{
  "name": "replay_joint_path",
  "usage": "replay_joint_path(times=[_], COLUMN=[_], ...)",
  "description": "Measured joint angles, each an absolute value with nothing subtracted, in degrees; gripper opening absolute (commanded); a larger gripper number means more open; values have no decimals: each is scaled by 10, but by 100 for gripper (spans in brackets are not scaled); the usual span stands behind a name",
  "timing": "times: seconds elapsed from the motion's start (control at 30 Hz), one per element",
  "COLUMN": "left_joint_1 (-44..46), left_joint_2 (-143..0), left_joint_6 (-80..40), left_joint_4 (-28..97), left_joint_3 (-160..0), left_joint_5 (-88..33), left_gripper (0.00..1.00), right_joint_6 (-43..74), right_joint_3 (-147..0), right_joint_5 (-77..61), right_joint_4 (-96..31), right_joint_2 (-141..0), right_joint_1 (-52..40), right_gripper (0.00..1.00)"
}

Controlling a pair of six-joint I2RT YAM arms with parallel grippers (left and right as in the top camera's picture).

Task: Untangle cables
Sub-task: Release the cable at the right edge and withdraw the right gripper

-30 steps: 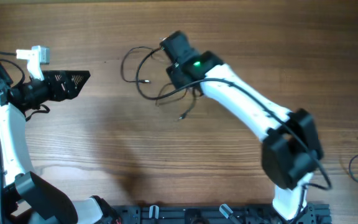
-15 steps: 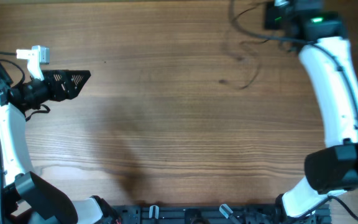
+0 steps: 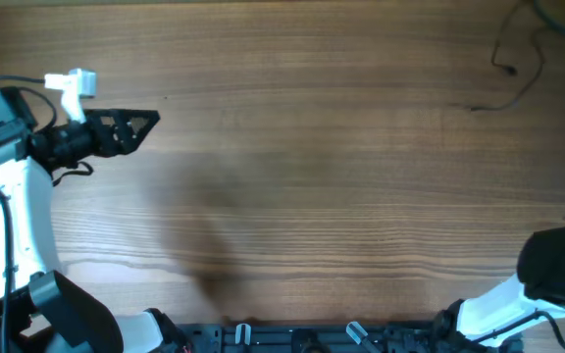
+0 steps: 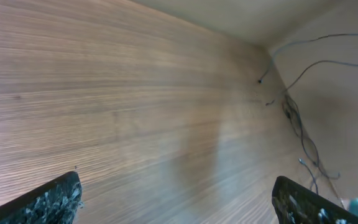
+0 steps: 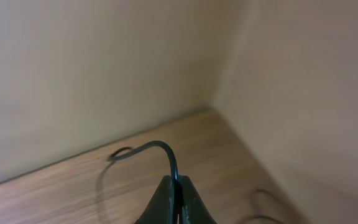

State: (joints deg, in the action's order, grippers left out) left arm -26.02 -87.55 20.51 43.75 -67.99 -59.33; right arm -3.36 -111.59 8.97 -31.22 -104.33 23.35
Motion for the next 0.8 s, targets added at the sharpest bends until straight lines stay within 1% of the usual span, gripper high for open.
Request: replay_joint_path(times=[0.13, 0.23, 0.43, 0.53, 0.67, 0.8], left_joint_1=[-222, -196, -146, -124, -106, -102], left_joint_2=[-875, -875, -875, -863, -824, -799], left_joint_6=[200, 184, 156, 142, 131, 121], left_joint_4=[436, 431, 429, 428, 426, 425], left_joint_3=[-680, -680, -680, -680, -680, -680], left_joint_5=[-593, -581, -552, -529, -515, -505], left_gripper=[100, 100, 100, 100, 100, 100], right_joint_6=[-41, -42, -14, 13, 34, 38], right_joint_3=[-1119, -1120, -1136, -1197, -1277, -1291], right_joint_5=[70, 51, -3, -33, -76, -90], right_joint_4=[-300, -293, -296, -329, -375, -395], right_joint_2=[-1078, -1132, -1254, -1310, -1354, -1374], right_joint_1=[318, 345, 347, 347, 348, 348], right_gripper=[4, 4, 4, 4, 4, 4])
